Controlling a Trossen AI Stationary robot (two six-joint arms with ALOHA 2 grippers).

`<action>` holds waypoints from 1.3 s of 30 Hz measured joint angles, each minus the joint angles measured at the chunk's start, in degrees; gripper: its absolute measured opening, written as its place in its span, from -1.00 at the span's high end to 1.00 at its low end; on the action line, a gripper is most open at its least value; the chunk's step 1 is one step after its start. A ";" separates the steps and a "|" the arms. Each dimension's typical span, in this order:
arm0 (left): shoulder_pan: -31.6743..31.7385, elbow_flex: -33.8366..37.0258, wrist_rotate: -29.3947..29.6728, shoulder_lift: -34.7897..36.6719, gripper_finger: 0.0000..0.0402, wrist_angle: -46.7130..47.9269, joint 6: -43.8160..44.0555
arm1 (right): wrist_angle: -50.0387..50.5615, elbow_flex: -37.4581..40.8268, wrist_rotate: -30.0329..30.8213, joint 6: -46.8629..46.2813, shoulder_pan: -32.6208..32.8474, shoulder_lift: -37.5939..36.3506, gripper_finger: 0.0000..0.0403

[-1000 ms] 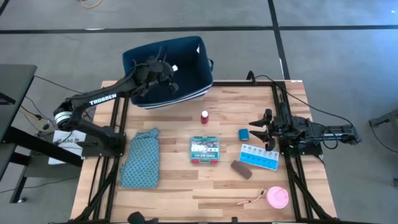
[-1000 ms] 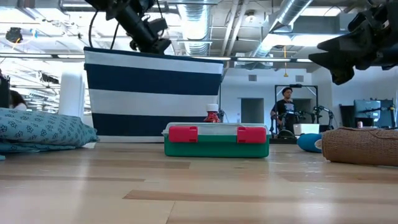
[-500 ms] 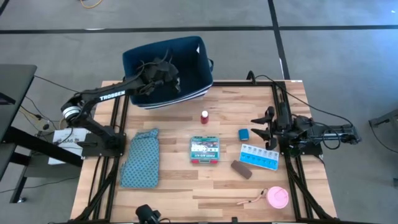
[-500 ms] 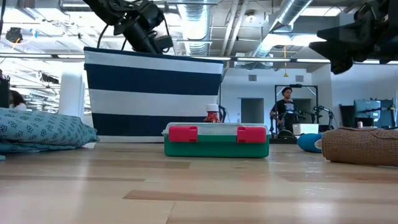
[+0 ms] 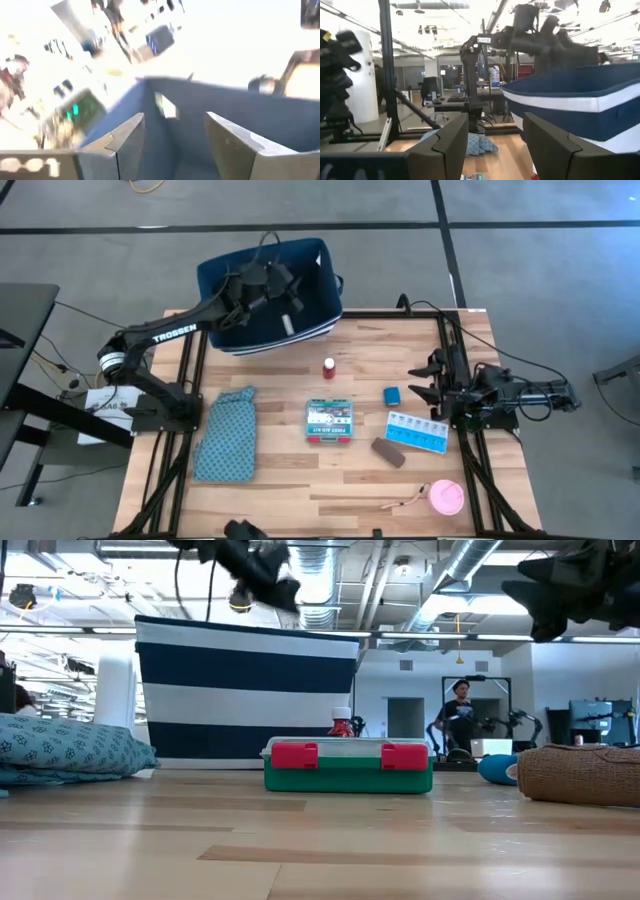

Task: Pick & place medical supplies in basket/bin
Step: Put the medicine bottle into the blue bin

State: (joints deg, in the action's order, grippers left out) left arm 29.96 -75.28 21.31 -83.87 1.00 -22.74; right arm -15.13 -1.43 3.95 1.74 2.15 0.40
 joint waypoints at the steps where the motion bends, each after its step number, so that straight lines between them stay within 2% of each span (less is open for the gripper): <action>1: -0.81 -1.39 0.02 0.03 0.01 -0.65 -0.99 | -1.60 0.00 0.02 0.36 0.00 0.01 0.09; 5: -4.10 -5.87 0.11 0.08 0.01 -1.05 -3.08 | -12.01 -0.10 1.37 4.27 -0.04 2.38 0.09; 9: -6.79 -8.38 0.24 0.08 0.01 -1.05 -2.73 | -13.25 -3.77 1.99 4.74 -0.03 7.83 0.05; 14: -9.22 -9.27 1.62 0.08 0.01 -0.97 -5.41 | -11.95 -11.18 2.16 5.37 -0.04 21.75 -0.02; 18: -10.71 -9.27 5.66 0.08 0.01 0.60 -5.53 | -11.72 -17.94 2.94 9.07 -0.04 34.42 -0.08; 20: -11.45 -9.27 8.30 0.08 0.01 2.91 -5.56 | -11.95 -21.17 5.41 10.78 -0.04 40.25 -0.10; 23: -12.92 -9.27 13.11 0.16 0.01 8.26 -5.10 | -11.83 -25.45 12.32 12.29 -0.04 47.86 -0.10; 26: -15.49 -9.27 14.54 1.11 0.01 13.68 -4.14 | -12.09 -28.55 19.33 12.48 -0.06 54.29 -0.08; 29: -19.34 -9.27 14.54 3.10 0.01 15.95 -4.48 | -11.29 -29.84 20.21 13.73 -0.06 59.33 -0.04; 35: -27.43 -9.27 18.69 9.20 0.01 20.33 -3.15 | -11.22 -30.98 19.43 6.48 -0.04 68.53 0.03; 39: -31.43 -9.29 18.85 12.90 0.01 24.36 1.19 | -18.83 -30.99 19.47 3.16 -0.04 75.89 0.05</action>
State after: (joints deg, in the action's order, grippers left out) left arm -1.47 -84.58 40.16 -70.97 25.36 -21.56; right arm -33.97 -32.42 23.42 4.90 2.11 76.29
